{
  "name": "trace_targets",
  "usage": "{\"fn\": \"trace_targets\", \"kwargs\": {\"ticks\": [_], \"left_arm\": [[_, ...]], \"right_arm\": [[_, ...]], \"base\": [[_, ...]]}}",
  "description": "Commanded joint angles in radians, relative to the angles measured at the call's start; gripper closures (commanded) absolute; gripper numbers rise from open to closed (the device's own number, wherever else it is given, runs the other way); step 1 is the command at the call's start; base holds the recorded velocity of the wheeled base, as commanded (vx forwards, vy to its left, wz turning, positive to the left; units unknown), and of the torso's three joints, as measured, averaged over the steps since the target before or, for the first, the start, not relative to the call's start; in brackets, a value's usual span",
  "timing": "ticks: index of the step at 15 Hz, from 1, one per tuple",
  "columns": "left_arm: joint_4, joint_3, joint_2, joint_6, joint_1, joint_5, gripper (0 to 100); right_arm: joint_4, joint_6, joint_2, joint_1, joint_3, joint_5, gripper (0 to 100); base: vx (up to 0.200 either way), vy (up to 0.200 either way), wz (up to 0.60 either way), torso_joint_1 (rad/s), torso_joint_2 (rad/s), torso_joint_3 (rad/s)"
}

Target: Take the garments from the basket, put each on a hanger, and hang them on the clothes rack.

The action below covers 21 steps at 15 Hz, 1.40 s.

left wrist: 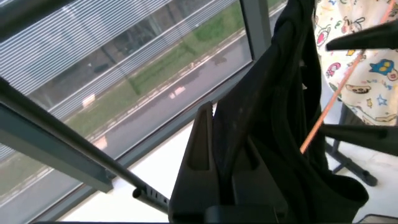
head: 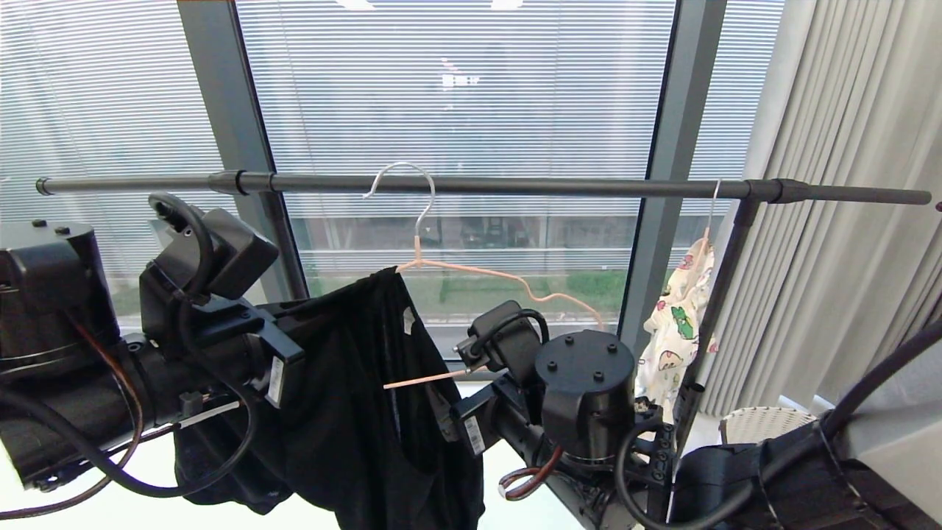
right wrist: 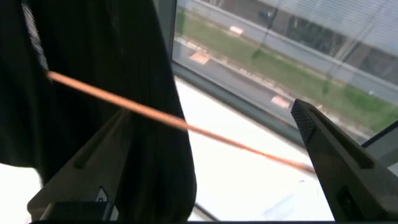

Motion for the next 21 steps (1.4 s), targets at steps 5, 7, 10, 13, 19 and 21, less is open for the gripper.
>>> {"fn": "trace_targets", "kwargs": {"ticks": [5, 7, 10, 13, 19, 21], "left_arm": [[0.004, -0.015, 0.024, 0.0, 0.001, 0.087, 100], [0.003, -0.03, 0.022, -0.006, 0.0, 0.087, 100], [-0.034, -0.055, 0.032, -0.013, 0.0, 0.09, 100], [-0.117, -0.05, 0.038, -0.037, -0.006, 0.116, 100], [-0.118, -0.05, 0.032, -0.039, -0.042, 0.114, 100], [-0.118, -0.052, 0.033, -0.042, -0.075, 0.116, 100]], "right_arm": [[-0.003, -0.064, -0.095, 0.043, 0.067, 0.102, 0], [-0.001, -0.063, -0.081, 0.05, 0.07, 0.108, 0], [-0.001, -0.004, -0.019, 0.049, 0.056, 0.108, 0], [-0.001, 0.068, 0.018, 0.017, 0.022, 0.101, 0], [-0.001, 0.121, 0.037, -0.028, -0.042, 0.101, 0], [-0.001, 0.121, 0.055, -0.005, -0.042, 0.099, 0]], "base": [[0.0, 0.0, 0.0, 0.0, 0.0, 0.0], [0.0, 0.0, 0.0, 0.0, 0.0, 0.0], [0.0, 0.0, 0.0, 0.0, 0.0, 0.0], [0.0, 0.0, 0.0, 0.0, 0.0, 0.0], [0.0, 0.0, 0.0, 0.0, 0.0, 0.0], [0.0, 0.0, 0.0, 0.0, 0.0, 0.0]]}}
